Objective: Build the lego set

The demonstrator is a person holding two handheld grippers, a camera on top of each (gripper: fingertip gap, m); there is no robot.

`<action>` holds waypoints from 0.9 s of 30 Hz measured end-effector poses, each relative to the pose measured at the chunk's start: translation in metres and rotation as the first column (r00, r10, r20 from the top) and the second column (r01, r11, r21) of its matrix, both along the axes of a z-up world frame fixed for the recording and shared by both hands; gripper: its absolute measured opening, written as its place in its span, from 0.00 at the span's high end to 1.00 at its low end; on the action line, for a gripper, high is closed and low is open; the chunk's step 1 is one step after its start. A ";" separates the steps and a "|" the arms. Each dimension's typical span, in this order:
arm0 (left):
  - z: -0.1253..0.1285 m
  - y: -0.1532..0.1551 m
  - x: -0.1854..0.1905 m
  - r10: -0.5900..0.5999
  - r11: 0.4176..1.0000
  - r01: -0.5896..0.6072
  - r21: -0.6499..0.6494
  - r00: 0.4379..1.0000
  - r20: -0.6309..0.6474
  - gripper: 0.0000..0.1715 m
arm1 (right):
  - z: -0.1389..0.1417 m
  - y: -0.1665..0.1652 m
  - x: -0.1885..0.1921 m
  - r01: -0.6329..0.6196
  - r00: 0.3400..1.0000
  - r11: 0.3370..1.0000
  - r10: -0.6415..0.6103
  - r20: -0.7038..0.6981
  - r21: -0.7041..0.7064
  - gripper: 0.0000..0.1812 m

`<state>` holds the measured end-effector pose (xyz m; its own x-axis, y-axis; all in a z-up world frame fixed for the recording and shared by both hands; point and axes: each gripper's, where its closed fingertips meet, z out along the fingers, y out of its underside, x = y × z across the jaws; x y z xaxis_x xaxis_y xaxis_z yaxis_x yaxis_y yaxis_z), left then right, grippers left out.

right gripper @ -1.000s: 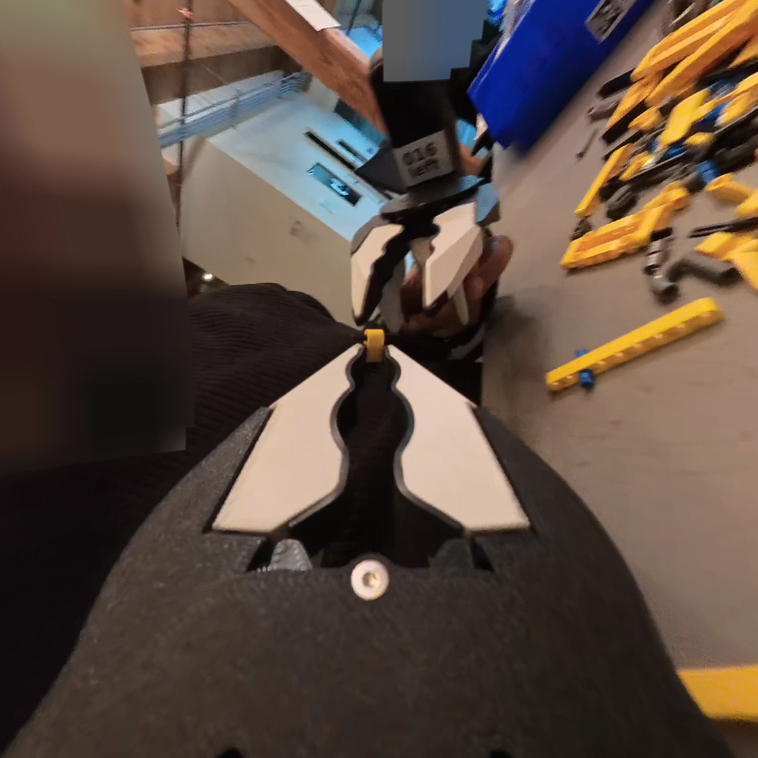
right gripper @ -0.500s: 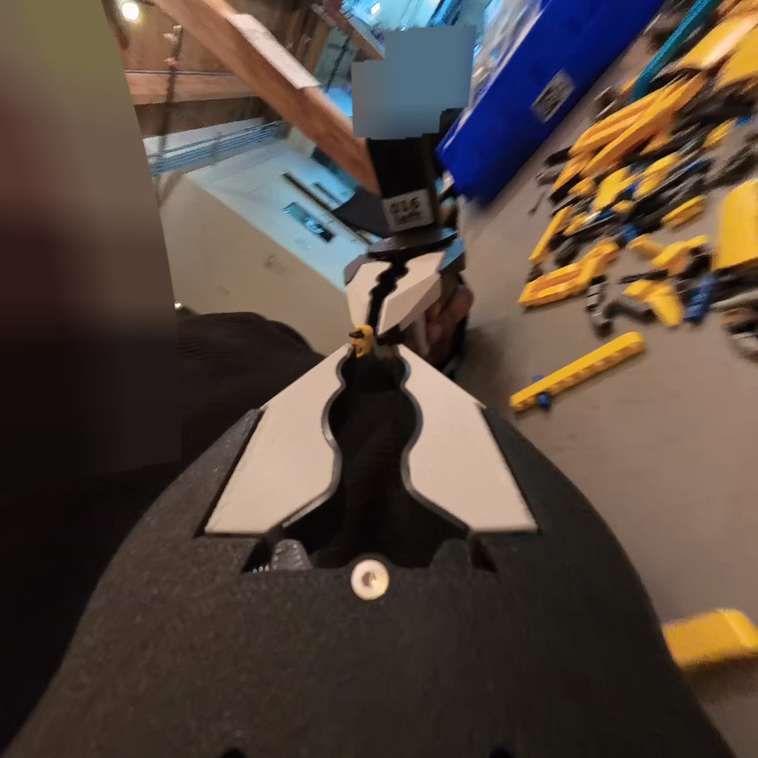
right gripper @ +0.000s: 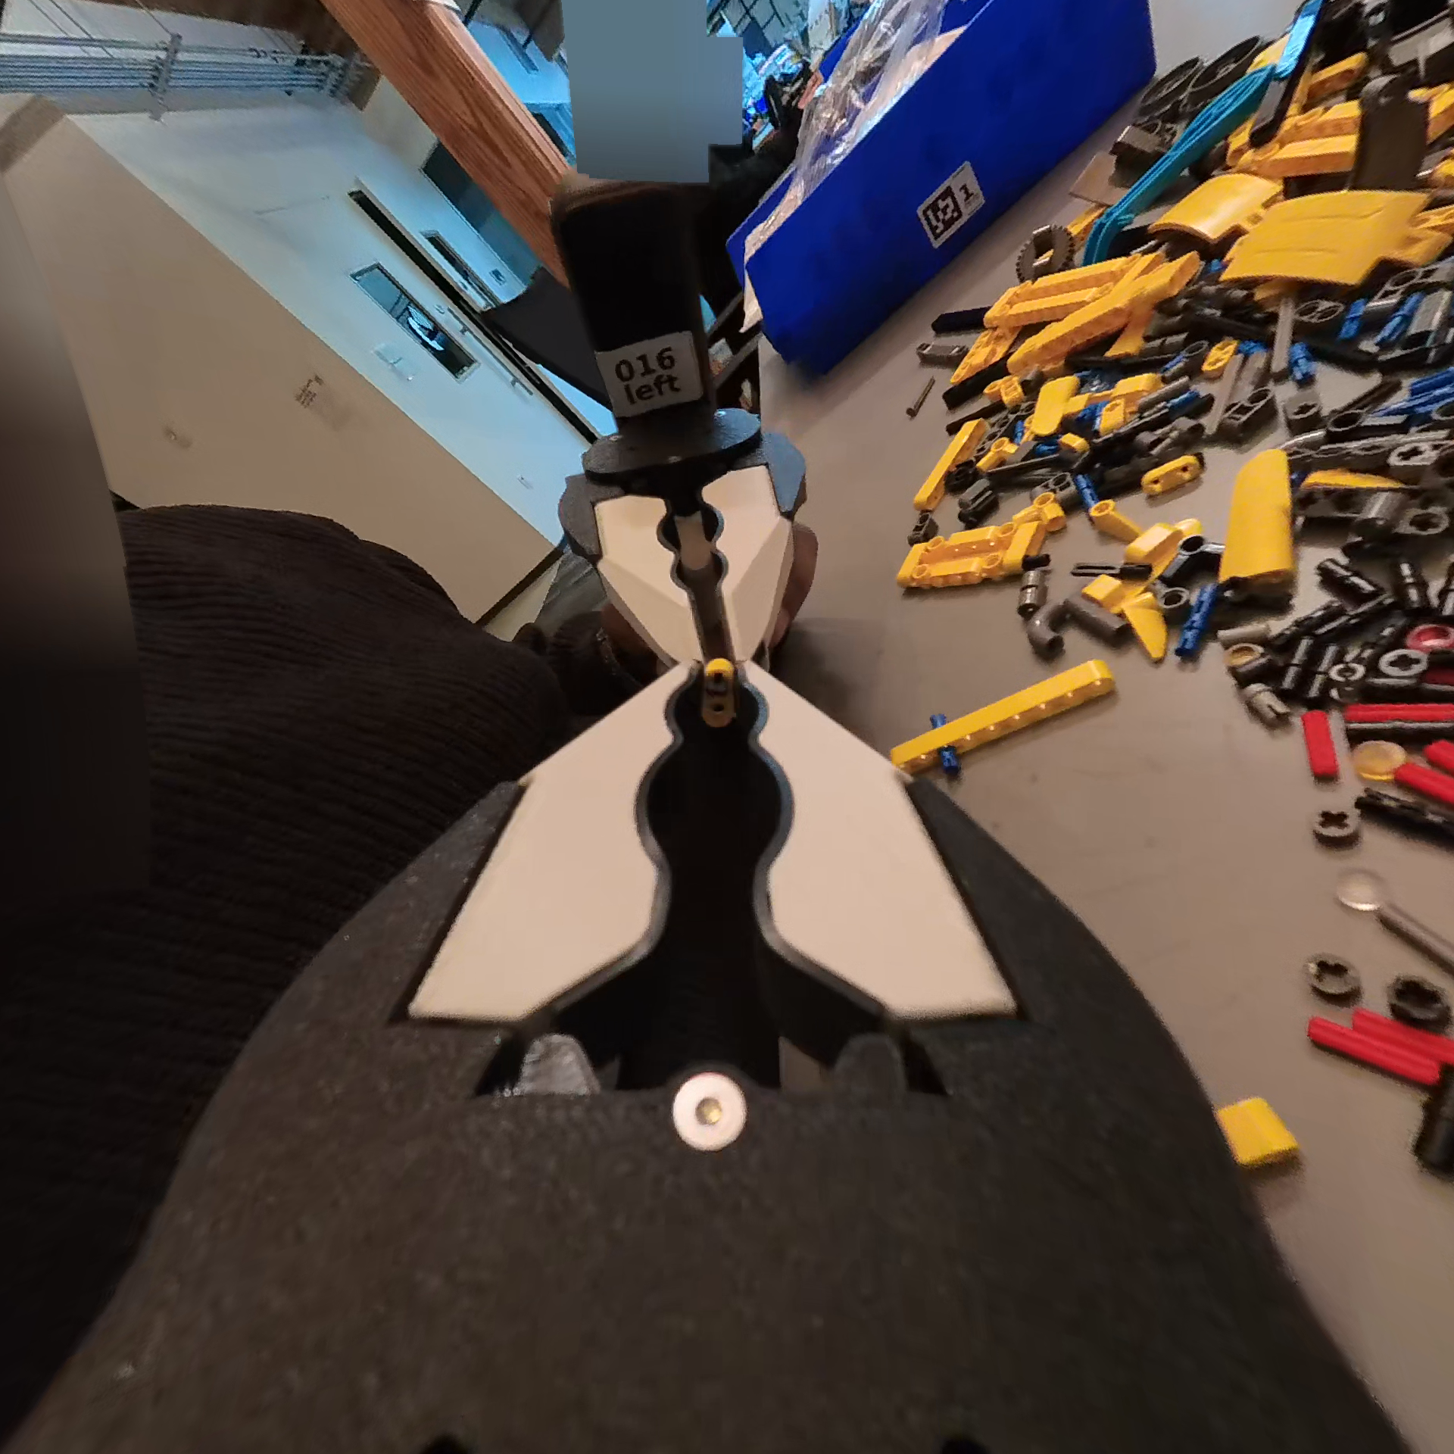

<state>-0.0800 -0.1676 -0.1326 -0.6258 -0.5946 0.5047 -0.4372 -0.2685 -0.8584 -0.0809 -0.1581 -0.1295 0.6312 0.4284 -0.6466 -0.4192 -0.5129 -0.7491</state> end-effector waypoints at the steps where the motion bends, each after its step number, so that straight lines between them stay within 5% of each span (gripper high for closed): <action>1: 0.000 0.000 0.001 0.004 1.000 -0.004 -0.002 1.000 -0.006 0.97 | 0.000 0.000 0.001 0.005 1.000 1.000 -0.005 0.016 0.000 0.96; 5: 0.000 0.020 0.005 0.111 0.994 -0.110 0.015 0.992 -0.067 0.87 | -0.003 0.001 0.015 0.081 0.988 0.997 -0.081 0.129 0.006 0.96; 9: -0.038 0.050 0.009 0.354 0.892 -0.277 0.358 0.920 -0.169 0.84 | -0.017 -0.002 0.035 0.175 0.928 0.984 -0.162 0.335 -0.010 0.96; 12: -0.042 0.036 0.011 0.340 0.880 -0.238 0.411 0.920 -0.195 0.84 | -0.022 -0.002 0.038 0.200 0.892 0.980 -0.185 0.413 0.006 0.96; 16: -0.064 0.035 0.019 0.390 0.792 -0.203 0.576 0.894 -0.221 0.84 | -0.024 -0.003 0.039 0.205 0.869 0.978 -0.199 0.452 0.036 0.96; 20: -0.076 0.027 0.012 0.372 0.786 -0.137 0.603 0.884 -0.284 0.83 | -0.027 -0.007 0.040 0.212 0.858 0.976 -0.210 0.469 0.049 0.96; 27: -0.086 0.029 0.010 0.395 0.694 -0.137 0.707 0.894 -0.214 0.83 | -0.028 -0.008 0.040 0.212 0.869 0.975 -0.220 0.444 0.068 0.96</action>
